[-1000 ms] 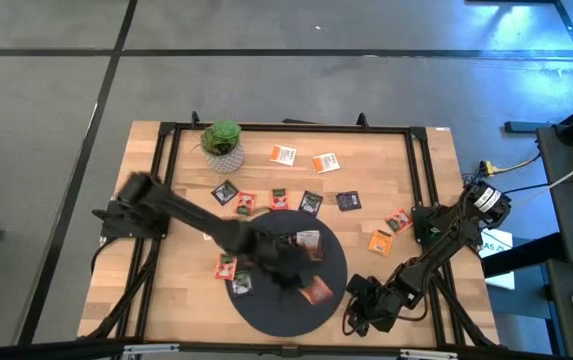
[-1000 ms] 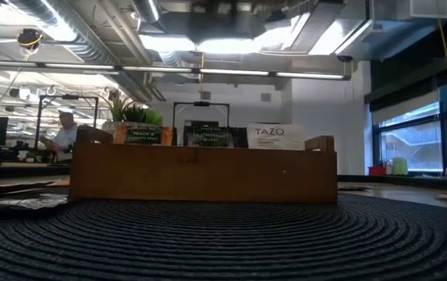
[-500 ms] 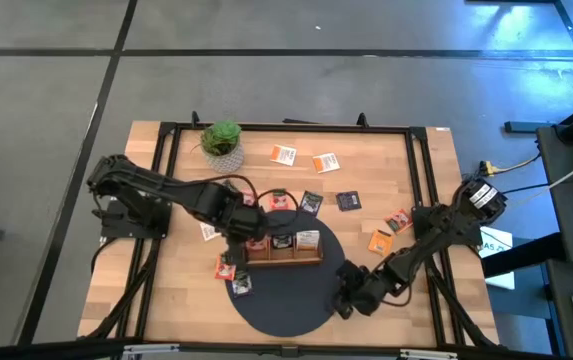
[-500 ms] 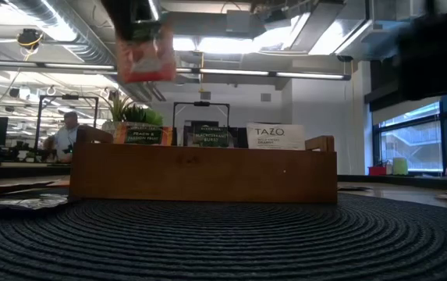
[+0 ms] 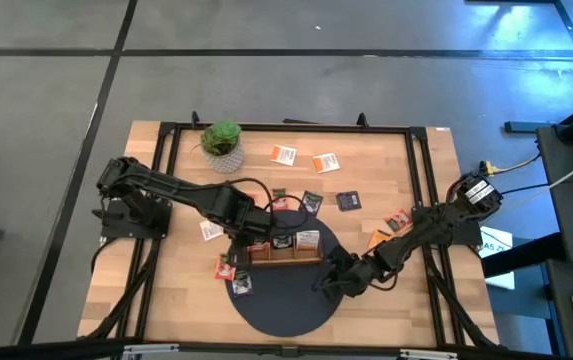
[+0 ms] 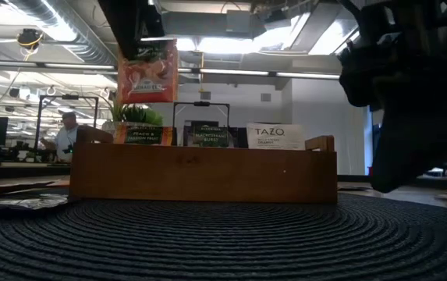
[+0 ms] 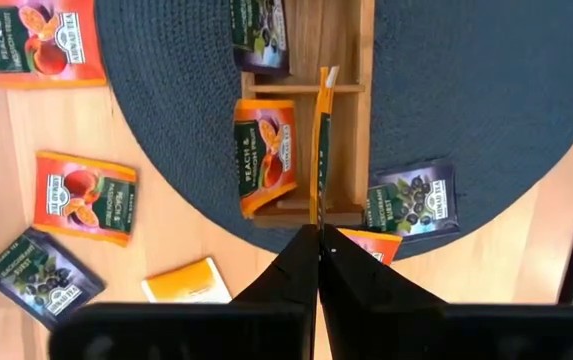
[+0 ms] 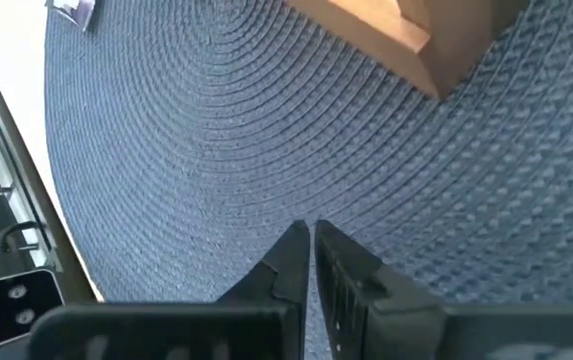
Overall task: Pick & Place Tea
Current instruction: Put the orange tea bag into the left slot of the wooden organizer
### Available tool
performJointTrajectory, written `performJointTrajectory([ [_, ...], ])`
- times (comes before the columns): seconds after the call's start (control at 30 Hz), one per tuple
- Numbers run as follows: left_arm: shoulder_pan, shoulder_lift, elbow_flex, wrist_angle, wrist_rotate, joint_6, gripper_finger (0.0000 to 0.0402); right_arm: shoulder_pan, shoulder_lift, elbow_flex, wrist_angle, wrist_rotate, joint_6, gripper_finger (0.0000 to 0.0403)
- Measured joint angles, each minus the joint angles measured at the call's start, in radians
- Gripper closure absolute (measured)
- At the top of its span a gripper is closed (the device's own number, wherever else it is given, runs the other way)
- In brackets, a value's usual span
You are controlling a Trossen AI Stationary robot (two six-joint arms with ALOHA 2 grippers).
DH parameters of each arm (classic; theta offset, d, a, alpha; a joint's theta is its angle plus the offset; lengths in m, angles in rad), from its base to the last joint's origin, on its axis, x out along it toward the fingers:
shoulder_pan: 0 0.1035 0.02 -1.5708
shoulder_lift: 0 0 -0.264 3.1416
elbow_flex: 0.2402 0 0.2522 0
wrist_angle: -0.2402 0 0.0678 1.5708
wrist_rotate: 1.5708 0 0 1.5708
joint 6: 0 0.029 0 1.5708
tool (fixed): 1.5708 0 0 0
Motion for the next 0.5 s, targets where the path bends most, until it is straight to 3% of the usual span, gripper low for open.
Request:
performJointTrajectory([
  [0.5, 0.024, 0.003, 0.000, 0.008, -0.003, 0.015, 0.0399, -0.001, 0.000, 0.000, 0.000, 0.000, 0.000, 0.0378],
])
